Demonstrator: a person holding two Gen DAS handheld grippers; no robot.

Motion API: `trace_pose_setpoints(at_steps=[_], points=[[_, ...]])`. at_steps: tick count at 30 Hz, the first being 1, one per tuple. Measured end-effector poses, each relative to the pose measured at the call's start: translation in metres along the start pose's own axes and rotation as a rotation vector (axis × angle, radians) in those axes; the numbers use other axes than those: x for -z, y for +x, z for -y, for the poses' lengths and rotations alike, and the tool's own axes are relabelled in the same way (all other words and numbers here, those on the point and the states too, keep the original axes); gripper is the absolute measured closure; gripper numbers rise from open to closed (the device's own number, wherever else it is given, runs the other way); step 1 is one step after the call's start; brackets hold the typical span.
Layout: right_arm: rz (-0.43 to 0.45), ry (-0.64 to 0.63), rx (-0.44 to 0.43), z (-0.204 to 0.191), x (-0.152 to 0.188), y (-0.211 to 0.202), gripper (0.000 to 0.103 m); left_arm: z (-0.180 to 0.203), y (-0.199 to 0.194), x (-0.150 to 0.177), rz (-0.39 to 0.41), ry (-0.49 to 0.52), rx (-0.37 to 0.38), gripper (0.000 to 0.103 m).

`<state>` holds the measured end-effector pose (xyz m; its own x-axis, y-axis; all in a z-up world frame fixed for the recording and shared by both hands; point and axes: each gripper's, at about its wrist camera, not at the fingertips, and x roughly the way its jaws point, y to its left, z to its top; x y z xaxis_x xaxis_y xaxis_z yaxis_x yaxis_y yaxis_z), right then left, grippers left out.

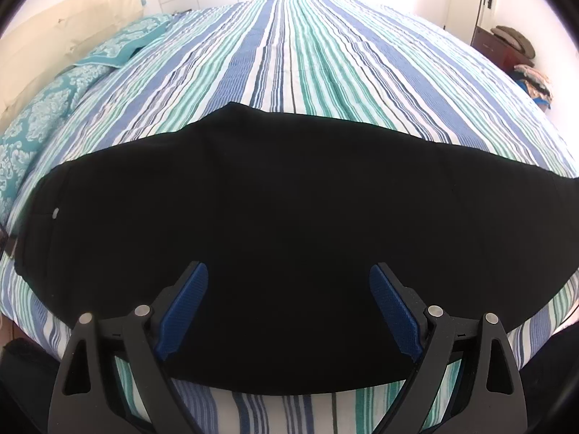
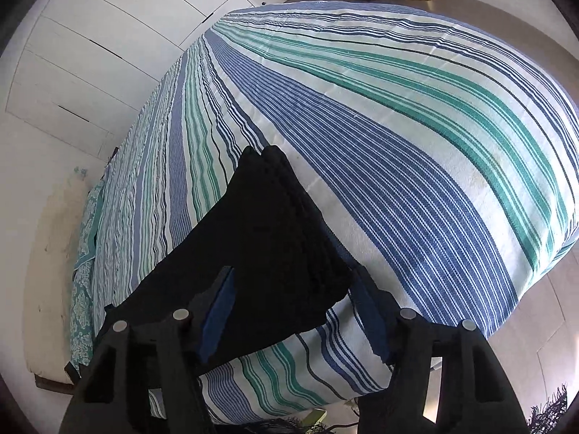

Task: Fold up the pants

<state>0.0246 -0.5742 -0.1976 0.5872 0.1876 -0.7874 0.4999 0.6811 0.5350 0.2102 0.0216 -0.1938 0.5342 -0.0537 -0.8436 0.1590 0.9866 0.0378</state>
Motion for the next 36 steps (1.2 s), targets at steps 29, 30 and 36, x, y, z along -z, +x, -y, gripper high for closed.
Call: trace_pose_setpoints(at_steps=[29,30,36], points=[[-0.346,-0.203,-0.598,-0.370,0.204,0.136,0.082,-0.131,-0.023,0.007,0.024,-0.523,0.255,0.011],[-0.366,-0.224,-0.599,-0.382,0.218,0.144,0.082,-0.134,-0.025,0.009,0.027,-0.523,0.250,0.011],[-0.433,-0.460,-0.486,-0.422,0.290,0.188,0.075,-0.142,-0.031,0.021,0.024,-0.516,0.226,0.011]])
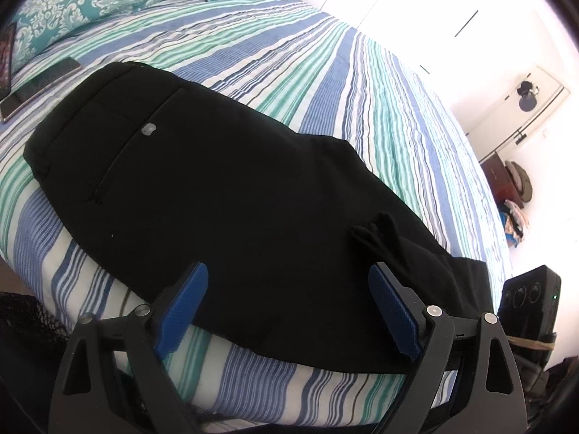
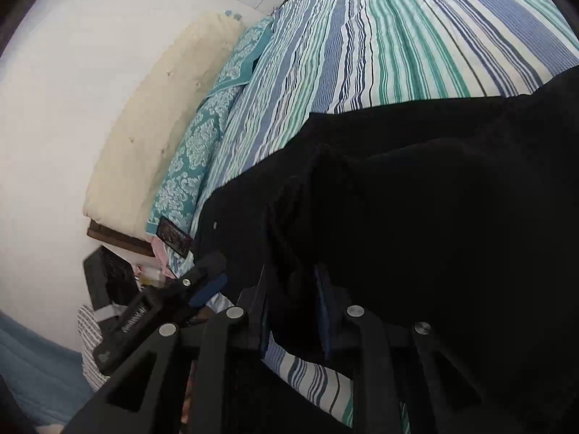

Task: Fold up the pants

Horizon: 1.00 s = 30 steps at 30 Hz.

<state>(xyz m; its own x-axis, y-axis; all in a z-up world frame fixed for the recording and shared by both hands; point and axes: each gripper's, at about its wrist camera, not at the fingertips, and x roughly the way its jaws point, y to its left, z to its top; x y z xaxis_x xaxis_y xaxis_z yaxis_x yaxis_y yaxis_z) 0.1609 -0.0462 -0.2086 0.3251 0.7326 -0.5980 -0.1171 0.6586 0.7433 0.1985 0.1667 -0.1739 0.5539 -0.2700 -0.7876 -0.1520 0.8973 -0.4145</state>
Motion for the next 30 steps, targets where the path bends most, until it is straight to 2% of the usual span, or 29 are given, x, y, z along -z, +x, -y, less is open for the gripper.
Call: trace_pose_setpoints(at_steps=[1,2,3,5,6,8,11,14,19,24,30], points=[[-0.021,-0.038,0.043,-0.002,0.002,0.010,0.067,0.000,-0.002,0.001,-0.002,-0.003,0.011,0.011],[-0.039,-0.084,0.084,-0.008,0.005,0.015,0.051,0.000,-0.004,0.001,-0.004,-0.005,0.030,0.011],[-0.057,-0.136,0.112,-0.014,0.009,0.017,0.043,0.002,-0.006,0.002,-0.006,0.000,0.056,0.011],[-0.075,-0.255,0.179,-0.028,0.019,0.005,0.010,0.011,-0.007,0.003,-0.022,0.036,0.121,0.011],[-0.080,-0.318,0.204,-0.038,0.026,-0.004,0.007,0.019,-0.005,0.006,-0.040,0.067,0.155,0.011],[-0.079,-0.439,0.197,-0.049,0.039,-0.033,0.007,0.040,0.001,0.013,-0.080,0.141,0.205,0.012],[-0.061,-0.573,0.218,-0.051,0.070,-0.072,0.004,0.080,0.005,0.026,-0.071,0.314,0.193,0.013],[-0.039,-0.578,0.265,-0.042,0.084,-0.093,0.004,0.110,0.014,0.040,-0.085,0.447,0.148,0.013],[0.009,-0.450,0.255,-0.026,0.078,-0.105,0.004,0.124,0.031,0.044,-0.104,0.469,0.087,0.014],[0.050,-0.456,0.266,-0.026,0.075,-0.118,0.004,0.124,0.030,0.043,-0.101,0.457,0.051,0.014],[0.277,-0.599,0.533,-0.049,0.072,-0.149,0.002,0.123,0.019,0.047,-0.112,0.421,-0.005,0.012]])
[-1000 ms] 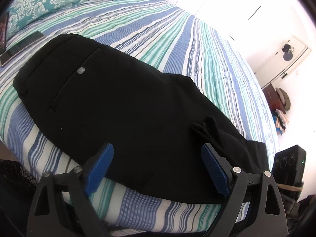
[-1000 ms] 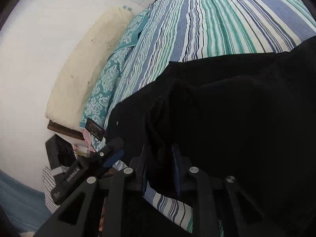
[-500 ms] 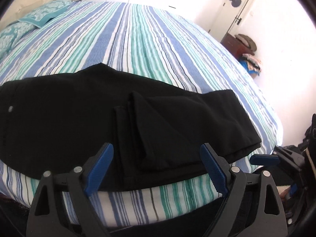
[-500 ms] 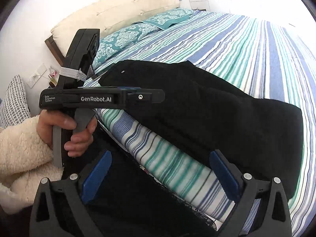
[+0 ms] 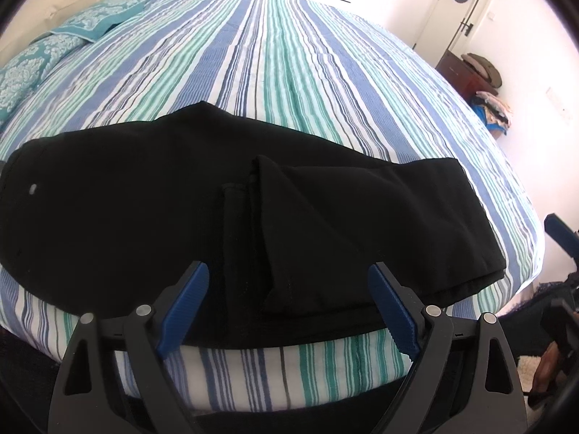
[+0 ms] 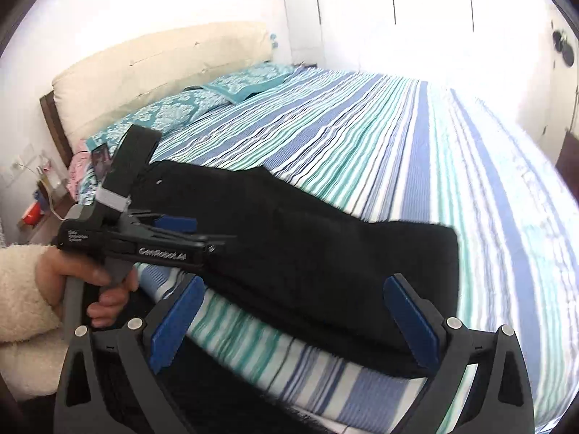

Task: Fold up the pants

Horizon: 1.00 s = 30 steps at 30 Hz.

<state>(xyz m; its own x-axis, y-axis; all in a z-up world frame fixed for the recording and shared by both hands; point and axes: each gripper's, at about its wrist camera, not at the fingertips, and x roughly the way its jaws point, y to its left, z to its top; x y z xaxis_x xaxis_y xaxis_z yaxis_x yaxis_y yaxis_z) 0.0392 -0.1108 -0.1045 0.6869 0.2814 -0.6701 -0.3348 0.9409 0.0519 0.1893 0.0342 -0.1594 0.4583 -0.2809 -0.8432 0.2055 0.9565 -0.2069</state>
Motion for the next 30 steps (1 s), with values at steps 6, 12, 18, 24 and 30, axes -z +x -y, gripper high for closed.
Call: trace_pose_setpoints(at_steps=[6,12,18,24,30], points=[[-0.028,-0.075,0.114,0.003,-0.014,-0.017,0.000,-0.020,-0.026,0.010,-0.014,-0.084,0.037,0.012],[-0.056,-0.067,0.096,0.006,0.015,-0.038,0.000,-0.041,-0.032,0.017,0.030,-0.145,0.141,0.014],[-0.105,-0.014,0.065,0.009,0.019,-0.017,0.000,0.010,-0.010,0.003,0.041,0.065,0.032,0.015],[-0.093,-0.041,0.069,0.005,0.022,-0.019,0.000,0.013,-0.006,0.004,0.027,0.046,-0.015,0.017],[-0.113,-0.011,0.065,0.009,0.024,-0.014,0.000,-0.011,-0.012,0.007,0.029,-0.030,0.027,0.015]])
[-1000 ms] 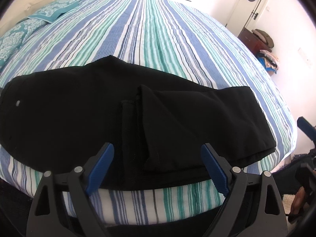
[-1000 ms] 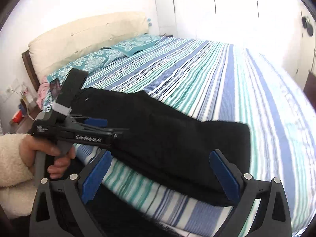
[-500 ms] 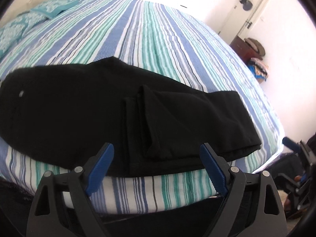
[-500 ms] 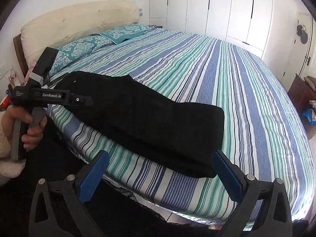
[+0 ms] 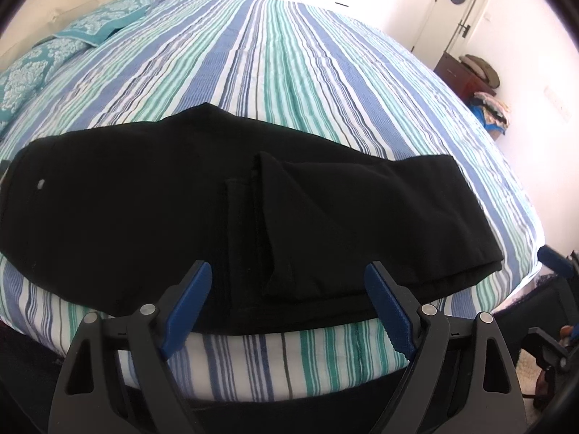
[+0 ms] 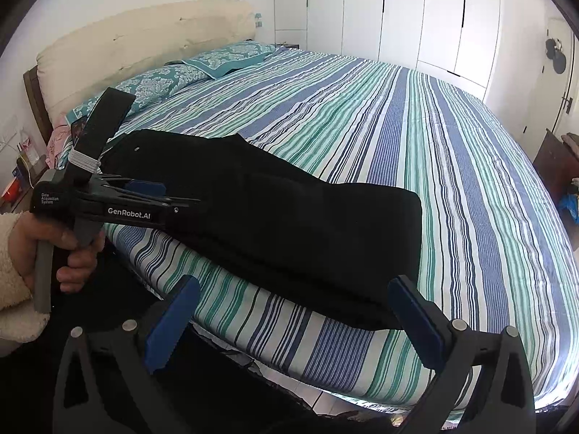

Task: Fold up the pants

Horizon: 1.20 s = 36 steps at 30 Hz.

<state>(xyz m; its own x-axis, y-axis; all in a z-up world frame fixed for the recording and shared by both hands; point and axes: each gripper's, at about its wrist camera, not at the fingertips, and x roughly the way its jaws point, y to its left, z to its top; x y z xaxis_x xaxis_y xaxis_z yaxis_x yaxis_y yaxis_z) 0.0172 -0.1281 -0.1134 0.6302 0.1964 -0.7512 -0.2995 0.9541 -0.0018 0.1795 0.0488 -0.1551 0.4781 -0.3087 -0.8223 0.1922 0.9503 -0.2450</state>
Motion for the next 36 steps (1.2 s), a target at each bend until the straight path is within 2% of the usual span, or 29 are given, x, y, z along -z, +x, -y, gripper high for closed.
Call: trace_pose_setpoints(at_steps=[3,5,11,16,22,24,28,30,31,32,36], points=[[0.003,-0.002,-0.006,-0.002,-0.001,0.000,0.000,-0.039,-0.004,-0.002,-0.004,-0.178,0.111,0.015],[0.003,-0.009,-0.012,-0.004,-0.001,0.000,0.000,-0.048,-0.005,0.002,0.000,-0.208,0.107,0.015],[-0.023,-0.002,-0.032,-0.006,-0.001,0.006,0.000,-0.011,-0.004,0.005,0.011,-0.009,0.080,0.015],[-0.022,0.019,-0.034,-0.003,-0.001,0.006,0.000,-0.015,0.003,0.004,-0.018,-0.026,0.073,0.015],[-0.038,0.042,-0.039,0.002,0.000,0.009,0.000,-0.031,-0.008,-0.001,0.056,-0.093,0.096,0.017],[-0.037,0.045,-0.041,0.003,0.000,0.009,0.000,-0.027,-0.007,-0.001,0.061,-0.073,0.099,0.017],[-0.039,0.049,-0.046,0.004,0.000,0.011,0.000,-0.008,0.005,-0.002,0.036,0.025,0.048,0.017],[-0.041,0.052,-0.047,0.005,0.000,0.012,0.000,-0.003,0.012,-0.003,0.021,0.038,0.039,0.021],[-0.043,0.053,-0.047,0.005,0.000,0.013,0.000,-0.001,0.015,-0.003,0.011,0.047,0.038,0.032],[-0.045,0.054,-0.048,0.006,0.000,0.013,0.000,0.000,0.018,-0.004,-0.002,0.055,0.032,0.038],[-0.043,0.055,-0.047,0.006,0.000,0.012,0.000,0.002,0.027,-0.002,-0.032,0.068,0.011,0.039]])
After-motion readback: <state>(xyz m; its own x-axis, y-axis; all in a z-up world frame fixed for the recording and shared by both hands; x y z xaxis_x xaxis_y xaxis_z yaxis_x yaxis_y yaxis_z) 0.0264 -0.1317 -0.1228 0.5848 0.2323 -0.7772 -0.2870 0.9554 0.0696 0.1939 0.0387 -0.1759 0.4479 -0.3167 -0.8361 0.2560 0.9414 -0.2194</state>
